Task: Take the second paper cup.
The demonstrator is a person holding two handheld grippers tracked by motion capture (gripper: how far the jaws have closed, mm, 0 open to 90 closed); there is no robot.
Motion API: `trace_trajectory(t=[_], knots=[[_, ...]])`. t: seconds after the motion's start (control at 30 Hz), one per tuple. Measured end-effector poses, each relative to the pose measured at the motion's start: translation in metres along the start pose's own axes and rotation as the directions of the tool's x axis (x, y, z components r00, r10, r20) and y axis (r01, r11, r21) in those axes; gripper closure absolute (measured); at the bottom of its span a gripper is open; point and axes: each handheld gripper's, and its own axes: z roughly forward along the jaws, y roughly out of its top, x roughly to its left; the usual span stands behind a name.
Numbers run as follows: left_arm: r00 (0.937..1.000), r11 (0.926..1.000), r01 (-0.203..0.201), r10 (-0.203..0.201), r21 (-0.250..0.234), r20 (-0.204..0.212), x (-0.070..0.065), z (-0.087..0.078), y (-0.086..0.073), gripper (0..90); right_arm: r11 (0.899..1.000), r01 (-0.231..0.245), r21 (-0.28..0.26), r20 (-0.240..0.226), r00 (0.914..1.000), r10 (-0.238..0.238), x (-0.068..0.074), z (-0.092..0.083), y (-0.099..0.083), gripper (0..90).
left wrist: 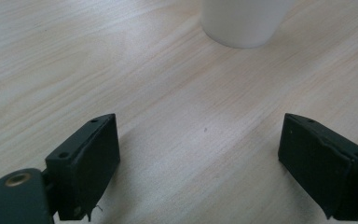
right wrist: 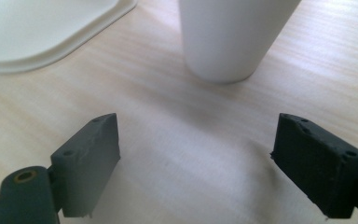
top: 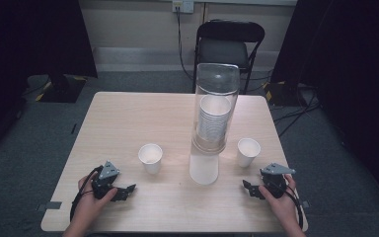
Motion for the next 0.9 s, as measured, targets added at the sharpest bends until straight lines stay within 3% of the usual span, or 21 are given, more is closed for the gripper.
trace_trajectory(t=[0.43,0.9], knots=[[1.0,1.0,-0.001,0.001,0.0,0.0,0.0,0.0,0.0,12.1,0.999,0.047,0.022,-0.025,0.9986,-0.046,0.009,-0.01,-0.014,14.1],[1.0,1.0,-0.001,0.001,0.0,0.0,0.0,0.0,0.0,12.1,0.998,0.048,0.03,-0.055,0.9974,-0.046,0.008,-0.012,-0.016,13.8]])
